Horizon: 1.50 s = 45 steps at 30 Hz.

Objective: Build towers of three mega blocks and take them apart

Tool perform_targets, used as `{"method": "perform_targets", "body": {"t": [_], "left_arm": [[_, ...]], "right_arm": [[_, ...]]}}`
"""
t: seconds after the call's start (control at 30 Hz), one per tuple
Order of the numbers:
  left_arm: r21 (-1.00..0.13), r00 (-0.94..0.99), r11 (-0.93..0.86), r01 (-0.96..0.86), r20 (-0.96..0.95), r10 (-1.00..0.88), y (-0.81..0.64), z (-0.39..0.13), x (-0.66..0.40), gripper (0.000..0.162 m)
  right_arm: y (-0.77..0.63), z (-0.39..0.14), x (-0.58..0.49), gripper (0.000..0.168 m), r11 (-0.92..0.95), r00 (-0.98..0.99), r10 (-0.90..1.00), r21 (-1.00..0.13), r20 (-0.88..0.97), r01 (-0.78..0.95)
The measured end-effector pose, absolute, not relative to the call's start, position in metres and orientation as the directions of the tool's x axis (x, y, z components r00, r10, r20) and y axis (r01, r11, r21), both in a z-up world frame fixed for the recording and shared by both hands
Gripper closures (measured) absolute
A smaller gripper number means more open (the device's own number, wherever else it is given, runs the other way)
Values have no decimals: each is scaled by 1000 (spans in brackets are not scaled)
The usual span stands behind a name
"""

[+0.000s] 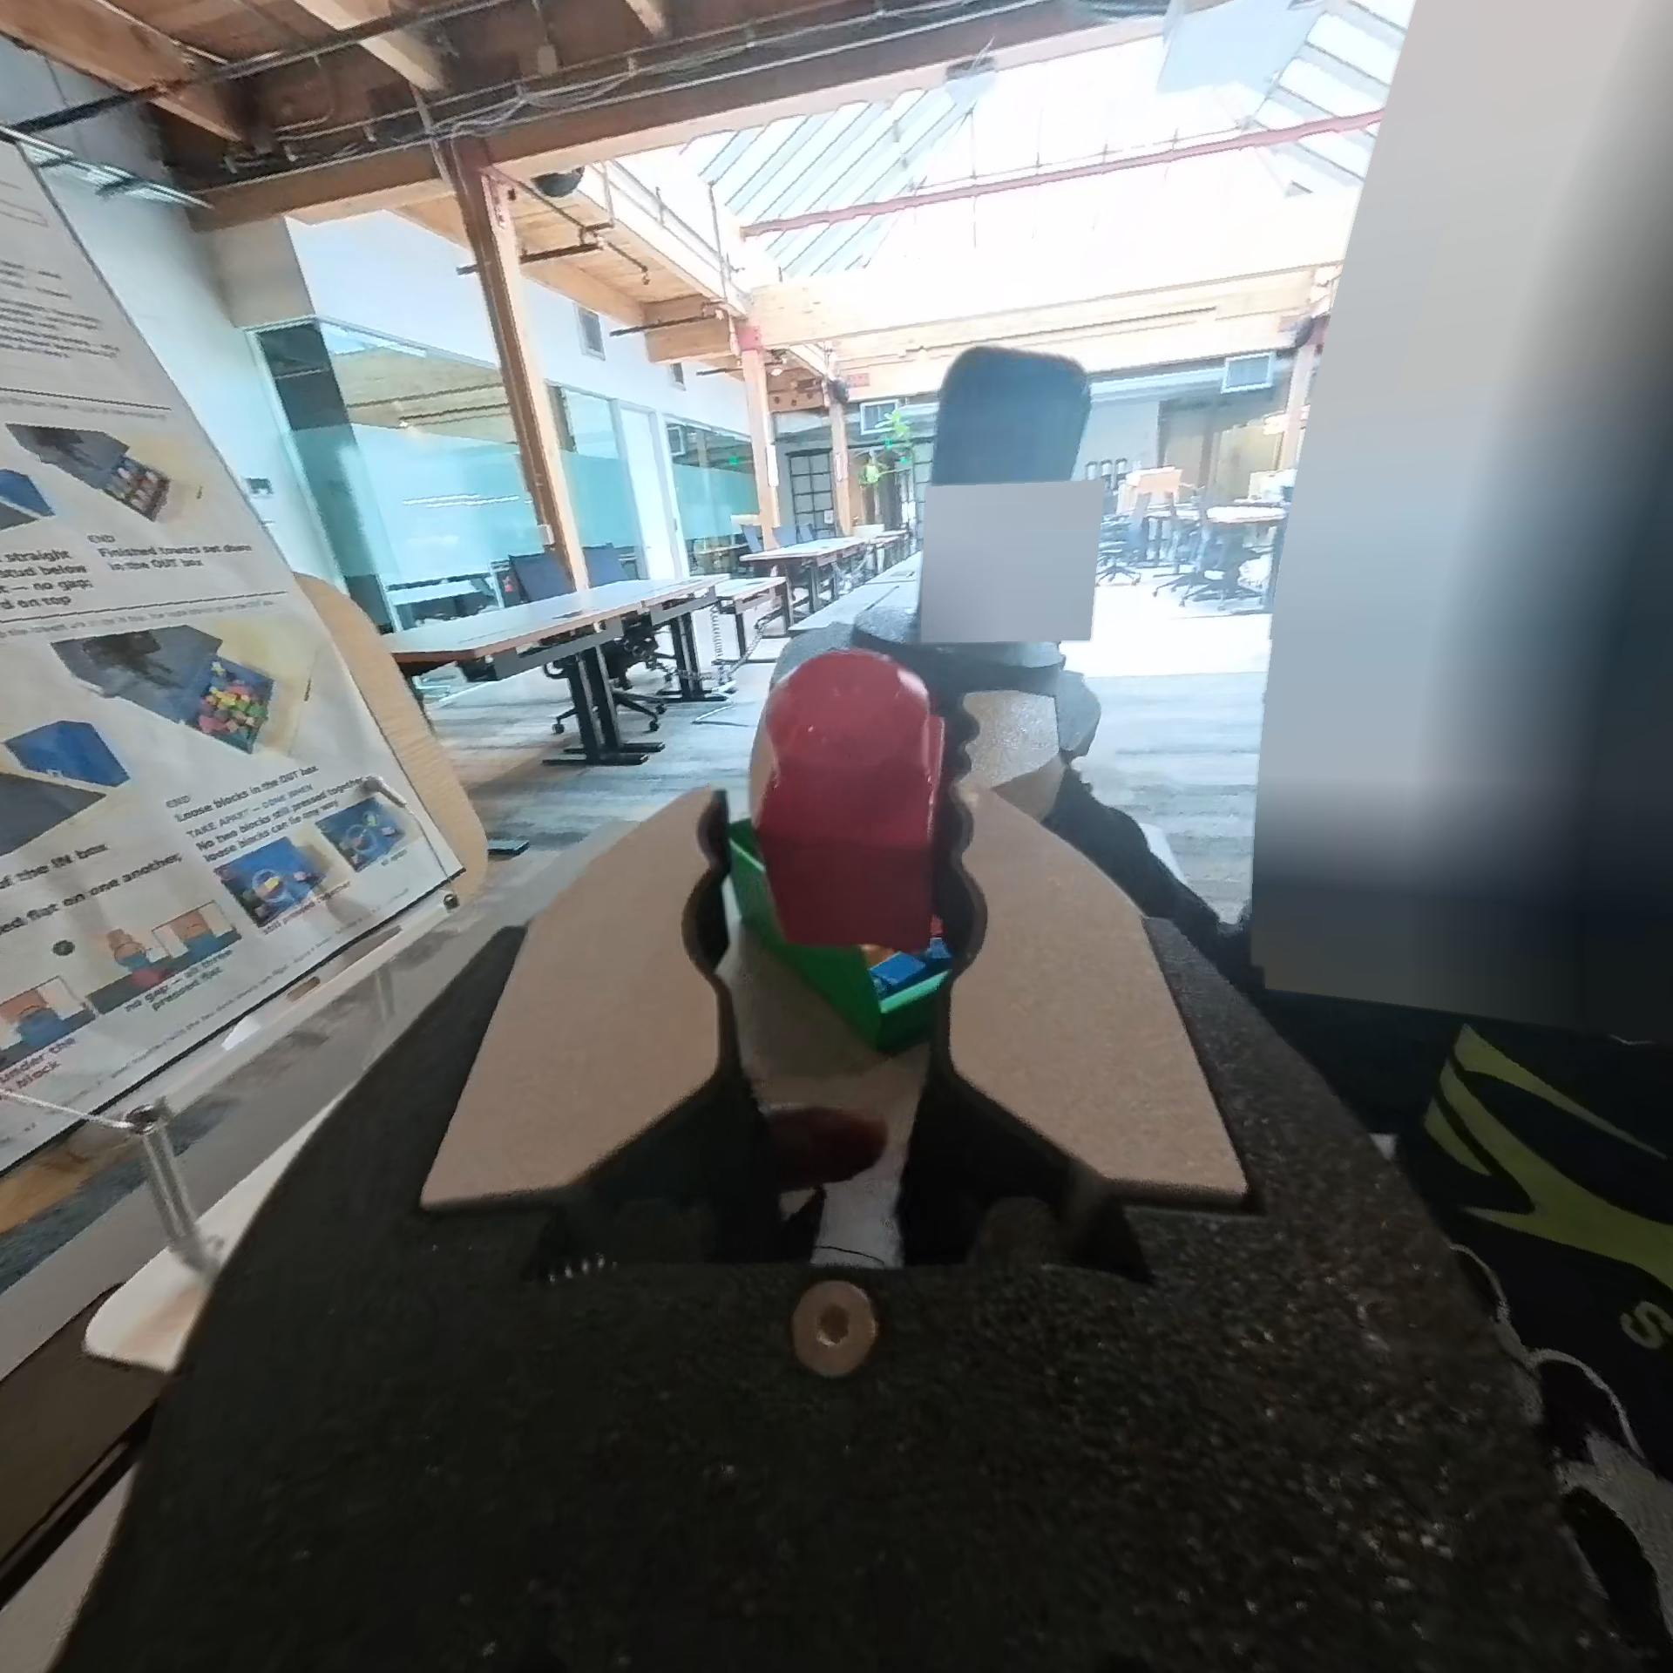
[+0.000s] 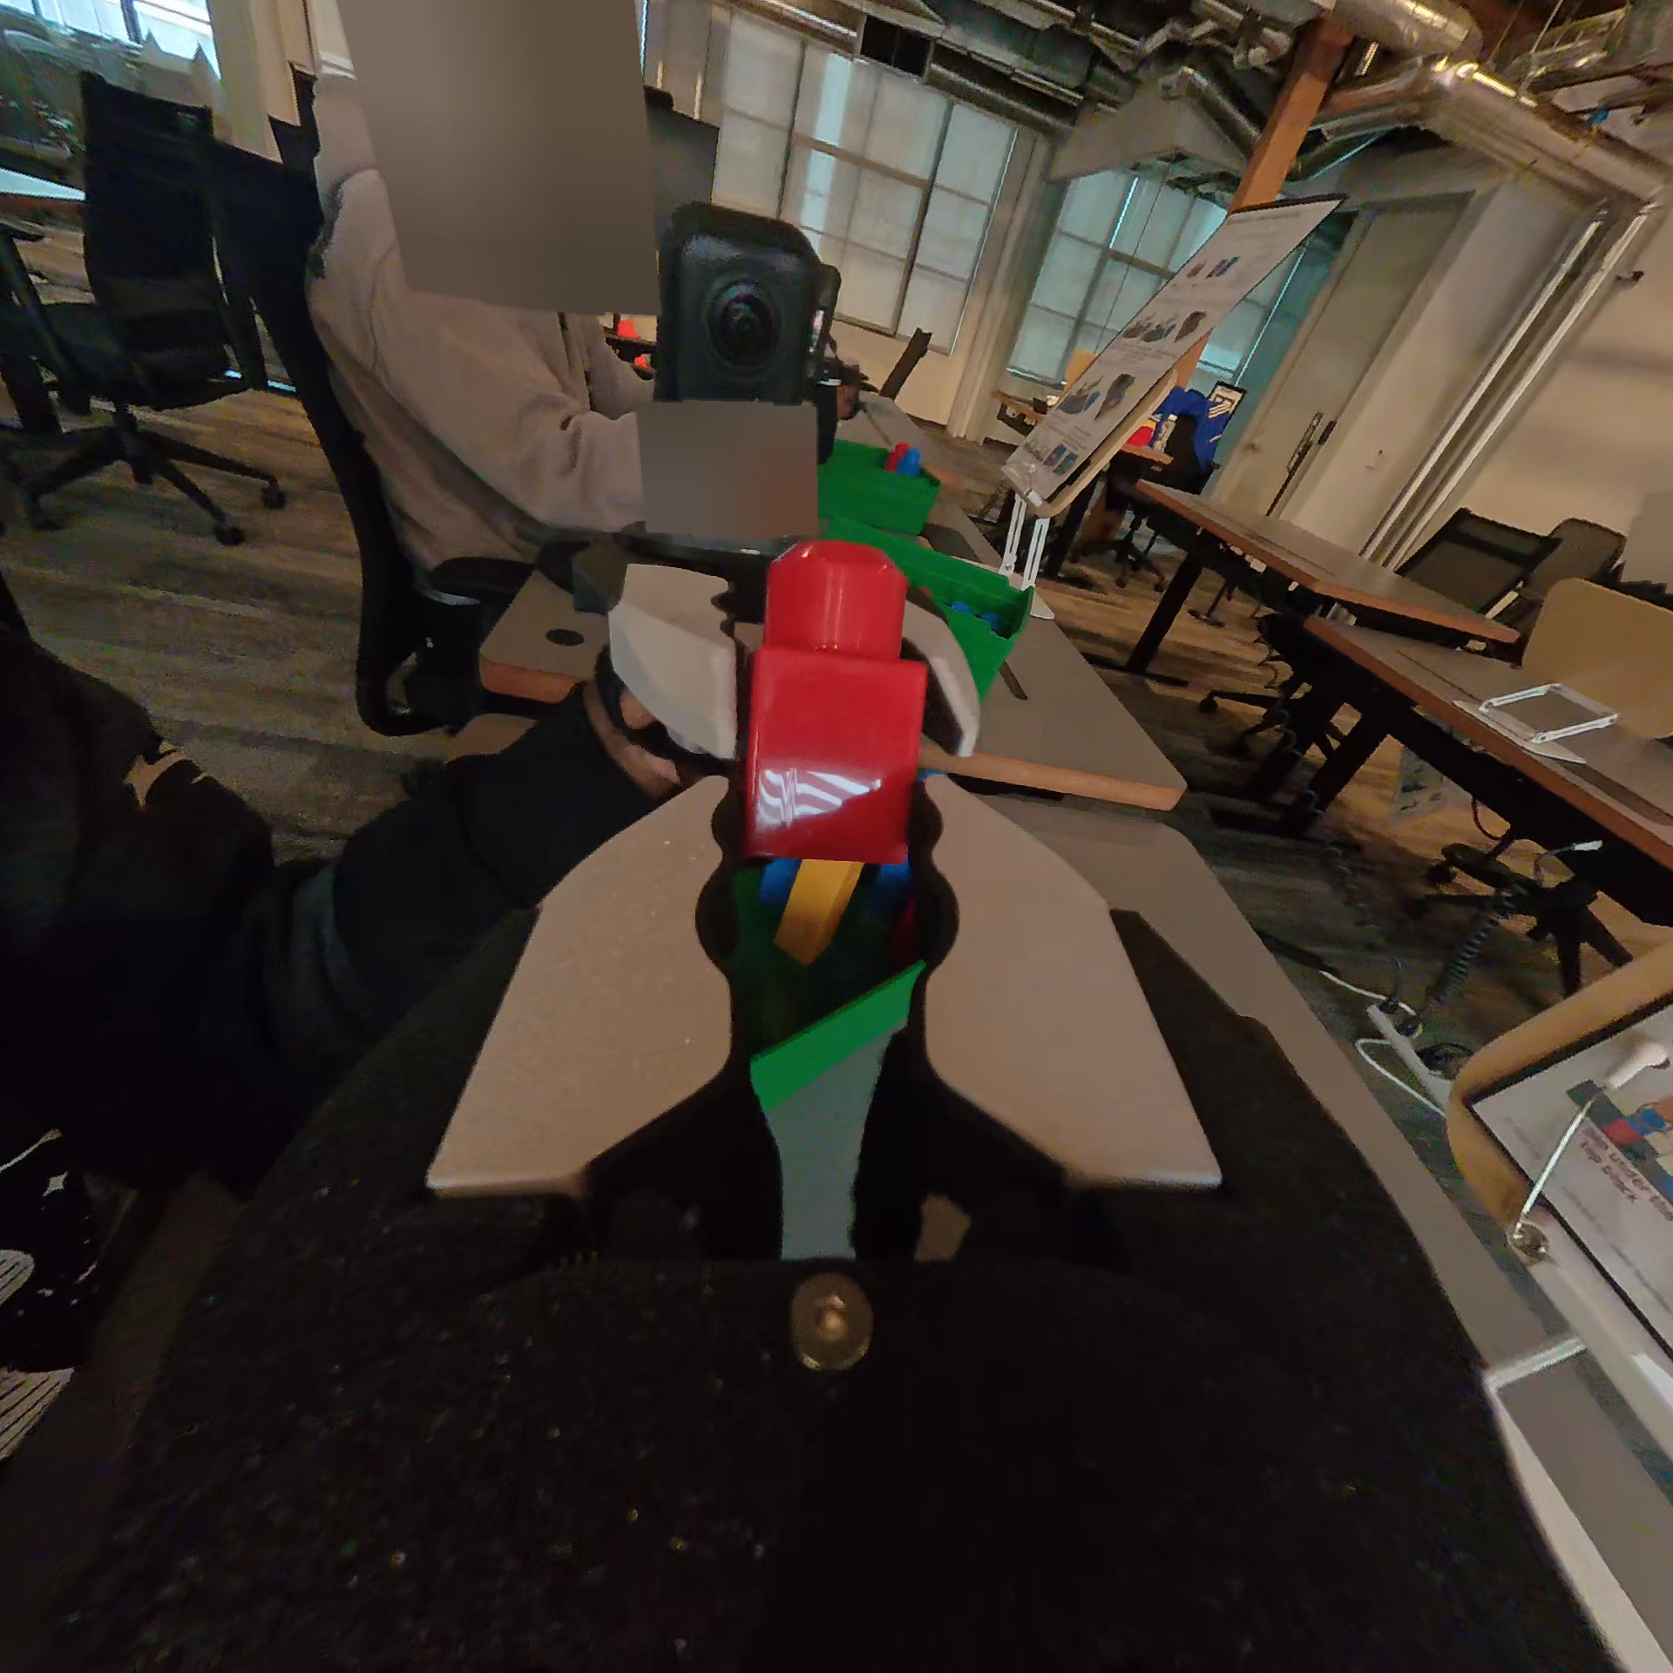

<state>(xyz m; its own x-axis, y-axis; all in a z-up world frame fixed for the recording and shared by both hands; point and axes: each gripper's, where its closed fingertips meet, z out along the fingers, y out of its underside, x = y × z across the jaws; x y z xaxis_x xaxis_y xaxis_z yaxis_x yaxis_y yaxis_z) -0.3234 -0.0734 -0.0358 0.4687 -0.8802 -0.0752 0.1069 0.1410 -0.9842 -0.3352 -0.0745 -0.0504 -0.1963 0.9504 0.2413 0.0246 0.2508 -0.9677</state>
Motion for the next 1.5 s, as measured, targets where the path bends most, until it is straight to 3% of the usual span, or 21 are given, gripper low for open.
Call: {"method": "perform_targets", "body": {"t": [0.23, 0.33, 0.63, 1.07, 1.3, 1.5], "left_arm": [[-993, 578, 120, 12, -91, -811, -54, -48, -331, 77], [-994, 624, 110, -19, -98, -775, -46, -52, -333, 70], [-993, 693, 80, -87, -118, -711, -29, -64, -340, 80], [-995, 716, 34, -91, -89, -693, -29, -68, -351, 87], [-994, 760, 10, -106, -88, -644, -28, -71, -367, 90], [-992, 786, -6, -125, -95, -611, -26, -74, -375, 91]], "right_arm": [[-52, -51, -315, 134, 250, -102, 964, -968, 246, 27], [-39, -49, -306, 133, 250, -48, 967, -968, 249, 25], [8, -60, -281, 133, 235, 123, 961, -965, 249, 120], [80, -84, -158, 133, 60, 521, 773, -858, 364, 510], [102, -153, -30, 134, -269, 661, 675, -725, 328, 634], [104, -221, 71, 133, -581, 793, 544, -560, 273, 591]]}}
